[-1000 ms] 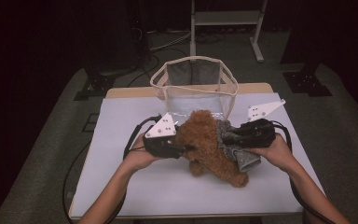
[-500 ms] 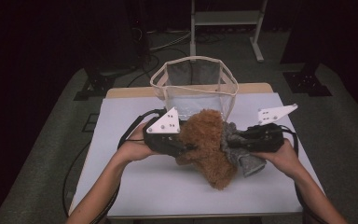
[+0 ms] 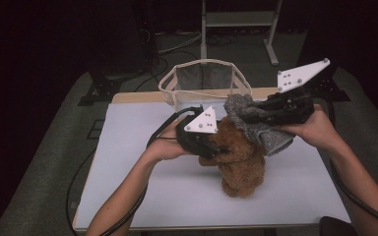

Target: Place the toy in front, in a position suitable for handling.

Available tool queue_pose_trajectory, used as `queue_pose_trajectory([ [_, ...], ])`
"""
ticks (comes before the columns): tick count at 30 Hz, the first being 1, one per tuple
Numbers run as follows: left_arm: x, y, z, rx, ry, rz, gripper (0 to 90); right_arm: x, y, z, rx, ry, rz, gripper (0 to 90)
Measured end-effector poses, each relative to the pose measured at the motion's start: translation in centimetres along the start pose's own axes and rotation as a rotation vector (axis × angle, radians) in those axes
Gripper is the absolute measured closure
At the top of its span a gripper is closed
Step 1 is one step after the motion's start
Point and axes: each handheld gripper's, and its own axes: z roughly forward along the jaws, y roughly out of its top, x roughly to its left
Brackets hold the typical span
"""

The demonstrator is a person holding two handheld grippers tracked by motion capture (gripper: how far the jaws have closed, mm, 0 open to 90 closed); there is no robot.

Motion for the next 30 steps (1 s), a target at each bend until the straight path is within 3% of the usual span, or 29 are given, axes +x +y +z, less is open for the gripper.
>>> queue_pose_trajectory([
  [3,-0.2,0.7,0.5,0.010,0.002,0.027,35.2,-0.1,1.1,0.7,0.048,0.010,-0.005,74.8],
  [5,-0.2,0.5,0.8,0.028,0.005,0.037,33.2,-0.2,0.5,1.3,0.087,0.005,0.004,74.9],
  [10,-0.5,-0.7,0.8,-0.030,0.007,-0.008,18.9,-0.5,-2.2,1.4,0.049,0.014,0.059,75.0],
  [12,-0.6,-0.8,0.7,-0.043,0.010,-0.012,15.9,-0.6,-2.6,1.4,0.046,0.015,0.069,75.0],
  [13,-0.9,-1.1,0.4,-0.075,0.023,-0.026,14.9,-0.7,-3.3,1.3,0.031,0.026,0.084,74.9],
  [16,-1.1,-1.4,0.0,-0.086,0.038,-0.039,13.0,-0.5,-3.7,1.0,0.027,0.024,0.085,75.0],
  [19,-1.0,-1.8,-0.4,-0.083,0.058,-0.079,9.6,-0.1,-3.9,0.7,0.041,0.002,0.071,75.0],
  [21,-0.9,-2.2,-0.4,-0.097,0.050,-0.110,9.3,-0.1,-4.0,0.4,0.044,0.004,0.072,74.9],
  [24,-0.6,-2.8,0.2,-0.098,0.017,-0.171,6.5,0.1,-4.2,0.2,0.043,0.005,0.080,74.9],
  [27,-0.5,-3.2,1.2,-0.116,-0.043,-0.232,5.6,0.2,-4.3,0.1,0.042,0.004,0.078,74.9],
  [29,-0.5,-3.3,1.6,-0.126,-0.059,-0.255,5.8,0.3,-4.4,0.1,0.042,0.004,0.075,74.9],
  [30,-0.7,-3.5,1.7,-0.148,-0.057,-0.266,13.1,0.3,-4.5,0.1,0.037,0.003,0.078,74.9],
])
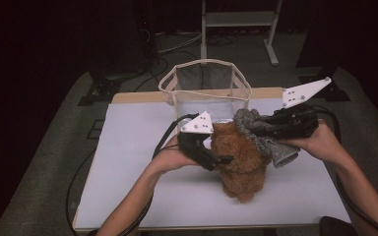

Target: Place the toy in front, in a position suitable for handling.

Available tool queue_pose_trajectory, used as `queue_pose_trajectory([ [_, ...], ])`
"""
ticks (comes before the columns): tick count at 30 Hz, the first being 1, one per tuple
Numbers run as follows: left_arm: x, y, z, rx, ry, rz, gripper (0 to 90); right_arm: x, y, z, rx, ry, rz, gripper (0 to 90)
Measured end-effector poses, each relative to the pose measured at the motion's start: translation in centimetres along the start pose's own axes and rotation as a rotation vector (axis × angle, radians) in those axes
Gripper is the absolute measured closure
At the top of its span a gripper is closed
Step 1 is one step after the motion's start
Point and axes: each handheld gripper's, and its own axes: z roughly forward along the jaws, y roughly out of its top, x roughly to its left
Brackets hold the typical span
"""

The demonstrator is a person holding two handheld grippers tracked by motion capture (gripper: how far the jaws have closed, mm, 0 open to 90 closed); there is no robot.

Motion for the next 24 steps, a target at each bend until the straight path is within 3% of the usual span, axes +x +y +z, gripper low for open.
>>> queue_pose_trajectory([
  [1,-0.1,-0.2,0.0,-0.014,0.005,-0.002,26.1,-0.1,-0.3,-0.1,0.000,-0.004,0.000,74.9],
  [3,-0.2,0.0,-0.1,-0.022,0.017,-0.001,36.1,-0.2,-0.4,-0.3,-0.007,0.003,0.014,74.9],
  [5,-0.7,0.5,-0.1,-0.018,0.035,0.030,40.5,-0.1,-0.2,-0.7,0.006,0.005,0.004,74.8],
  [7,-1.2,1.2,-0.1,-0.021,0.045,0.068,42.9,0.2,0.6,-1.4,0.013,0.000,-0.015,74.8],
  [10,-1.5,2.2,0.1,-0.017,0.058,0.092,43.0,0.5,2.2,-2.2,0.021,-0.001,-0.037,74.8],
  [14,-1.9,2.8,1.0,-0.001,0.061,0.117,42.8,0.7,4.1,-1.2,0.034,0.035,-0.059,74.7],
  [19,-1.7,2.5,0.9,0.001,0.064,0.113,42.6,0.5,4.8,0.5,0.047,0.072,-0.066,74.5],
  [24,-1.2,2.1,-0.2,-0.007,0.076,0.094,42.3,-0.5,4.2,-1.2,0.056,0.024,-0.039,74.5],
])
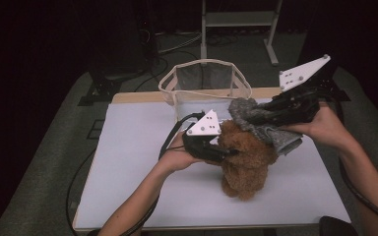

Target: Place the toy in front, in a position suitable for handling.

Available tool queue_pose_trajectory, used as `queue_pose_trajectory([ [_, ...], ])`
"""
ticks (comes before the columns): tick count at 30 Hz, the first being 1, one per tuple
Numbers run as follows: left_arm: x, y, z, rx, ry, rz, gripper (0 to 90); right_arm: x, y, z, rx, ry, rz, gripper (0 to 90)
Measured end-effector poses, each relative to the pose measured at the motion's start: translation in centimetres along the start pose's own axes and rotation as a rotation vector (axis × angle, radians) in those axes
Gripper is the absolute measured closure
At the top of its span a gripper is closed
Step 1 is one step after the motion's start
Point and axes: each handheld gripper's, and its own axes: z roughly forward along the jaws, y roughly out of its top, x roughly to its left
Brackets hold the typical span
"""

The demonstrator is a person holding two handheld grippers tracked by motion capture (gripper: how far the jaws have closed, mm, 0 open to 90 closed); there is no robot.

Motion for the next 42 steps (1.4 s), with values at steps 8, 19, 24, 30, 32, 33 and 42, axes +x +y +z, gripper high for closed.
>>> queue_pose_trajectory([
  [8,-0.5,0.5,0.8,0.011,-0.014,0.021,41.4,0.2,-1.0,-0.9,0.010,-0.016,0.013,74.4],
  [19,-0.6,0.8,1.0,0.035,-0.020,0.043,40.4,-0.3,0.8,1.3,0.019,0.023,0.000,74.4],
  [24,0.1,0.0,-0.3,0.031,-0.003,0.008,40.4,-0.3,-0.2,-0.5,0.026,-0.031,0.009,74.4],
  [30,0.4,-0.5,-1.2,0.031,0.007,-0.003,40.1,-0.5,-1.8,-2.1,0.009,-0.057,0.043,74.3],
  [32,0.6,-0.7,-1.4,0.031,0.009,-0.010,39.8,-0.5,-2.1,-2.2,0.007,-0.059,0.046,74.2],
  [33,0.7,-0.8,-1.4,0.029,0.012,-0.013,39.7,-0.6,-2.2,-2.1,0.004,-0.059,0.046,74.2],
  [42,1.5,-2.8,-3.5,0.037,0.023,-0.059,38.9,-0.8,-3.4,-0.2,-0.048,-0.025,0.071,73.9],
])
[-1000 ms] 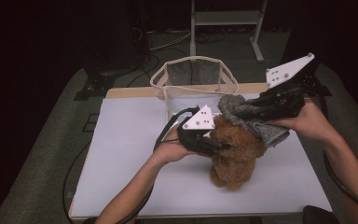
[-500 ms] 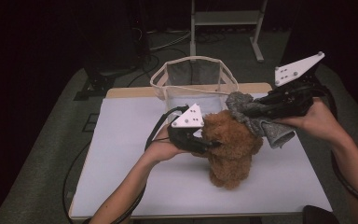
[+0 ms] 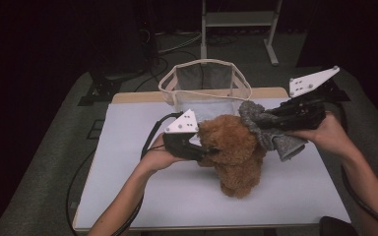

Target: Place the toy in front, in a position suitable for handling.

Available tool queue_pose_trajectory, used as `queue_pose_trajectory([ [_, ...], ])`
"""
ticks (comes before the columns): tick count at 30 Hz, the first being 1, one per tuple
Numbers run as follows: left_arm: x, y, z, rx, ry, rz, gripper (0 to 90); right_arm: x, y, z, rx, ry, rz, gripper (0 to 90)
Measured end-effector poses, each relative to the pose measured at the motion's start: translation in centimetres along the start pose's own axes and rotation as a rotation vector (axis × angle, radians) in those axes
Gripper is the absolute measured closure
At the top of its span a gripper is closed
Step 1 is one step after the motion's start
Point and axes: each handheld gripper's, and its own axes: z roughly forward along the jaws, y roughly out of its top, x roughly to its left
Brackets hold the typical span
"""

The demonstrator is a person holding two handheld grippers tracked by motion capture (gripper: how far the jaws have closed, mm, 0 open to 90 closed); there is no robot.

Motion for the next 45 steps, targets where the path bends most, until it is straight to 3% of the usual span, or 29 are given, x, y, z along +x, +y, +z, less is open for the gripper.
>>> queue_pose_trajectory([
  [7,0.2,-1.9,-2.0,0.003,0.017,-0.014,38.1,-0.1,-0.6,3.3,-0.027,0.064,0.019,73.7],
  [8,0.3,-2.4,-2.5,-0.009,0.020,-0.027,38.8,-0.2,-0.9,4.3,-0.037,0.074,0.022,73.6],
  [12,0.7,-2.8,-3.3,-0.043,0.029,-0.048,41.0,-0.4,-1.0,5.0,-0.050,0.074,0.029,73.6],
  [17,0.9,-1.7,-4.5,-0.083,0.037,-0.043,43.3,0.0,0.4,4.9,-0.077,0.070,0.013,73.8],
  [21,0.9,-0.3,-5.8,-0.061,0.060,0.001,43.7,0.3,1.6,4.9,-0.099,0.065,-0.008,74.0],
  [25,0.9,0.9,-7.6,-0.049,0.091,0.035,43.8,0.8,2.3,5.4,-0.142,0.089,-0.011,74.1],
  [30,0.8,1.4,-8.7,-0.015,0.082,0.059,43.7,1.0,2.5,6.3,-0.146,0.122,-0.010,74.0],
  [33,0.7,1.3,-7.4,0.023,0.052,0.074,43.3,0.9,1.9,6.2,-0.098,0.095,-0.022,74.0],
  [37,0.7,1.7,-5.0,0.013,0.012,0.071,42.6,0.6,1.0,3.9,-0.150,0.073,0.005,73.9],
  [41,0.6,2.6,-2.0,0.032,-0.030,0.082,42.1,1.0,0.7,2.0,-0.141,0.027,-0.014,73.8],
  [45,0.3,3.4,0.8,0.041,-0.082,0.091,41.6,1.4,0.4,0.7,-0.138,0.022,-0.025,73.7],
])
